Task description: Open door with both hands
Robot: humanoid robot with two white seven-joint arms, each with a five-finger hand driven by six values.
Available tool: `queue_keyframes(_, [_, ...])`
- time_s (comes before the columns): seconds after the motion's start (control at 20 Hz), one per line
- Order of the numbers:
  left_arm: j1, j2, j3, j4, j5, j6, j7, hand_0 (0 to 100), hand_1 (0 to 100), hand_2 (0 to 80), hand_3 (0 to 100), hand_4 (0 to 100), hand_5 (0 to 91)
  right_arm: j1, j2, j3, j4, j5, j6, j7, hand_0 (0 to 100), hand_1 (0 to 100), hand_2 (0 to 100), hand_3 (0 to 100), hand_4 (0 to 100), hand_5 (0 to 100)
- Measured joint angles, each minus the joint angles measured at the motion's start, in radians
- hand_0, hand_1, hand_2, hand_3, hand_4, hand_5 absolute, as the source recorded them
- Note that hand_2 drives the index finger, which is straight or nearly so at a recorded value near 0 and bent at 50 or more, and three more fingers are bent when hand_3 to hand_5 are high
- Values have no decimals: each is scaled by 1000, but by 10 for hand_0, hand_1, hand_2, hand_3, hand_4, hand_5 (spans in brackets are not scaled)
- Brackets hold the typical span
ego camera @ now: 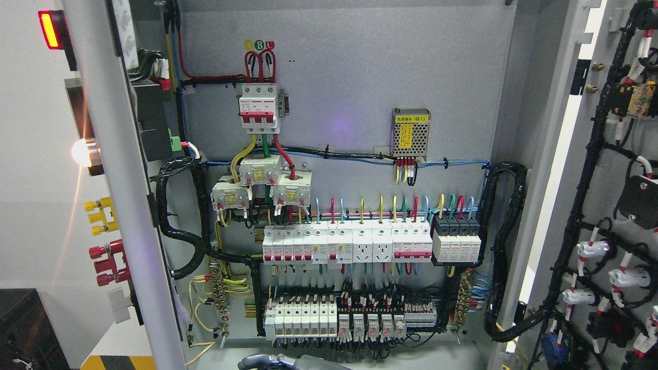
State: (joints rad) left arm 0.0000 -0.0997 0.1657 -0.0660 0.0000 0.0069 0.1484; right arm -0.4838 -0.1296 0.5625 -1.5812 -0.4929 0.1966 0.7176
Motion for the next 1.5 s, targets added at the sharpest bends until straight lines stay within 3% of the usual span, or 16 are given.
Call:
queue_keyframes(0.5, [0,0,0,0,0,0,0,0,0,0,0,0,0,19,31,45,-30,-8,7,0,191,0,0,0,0,0])
queue_keyframes(1.05, [0,0,0,0,0,0,0,0,0,0,0,0,0,20,61,68,-46,-155,64,-3,191,0,0,0,0,0])
queue_keyframes(1.5, [0,0,0,0,0,0,0,0,0,0,0,0,0,17,97,78,-51,-134,67,-6,191,0,0,0,0,0])
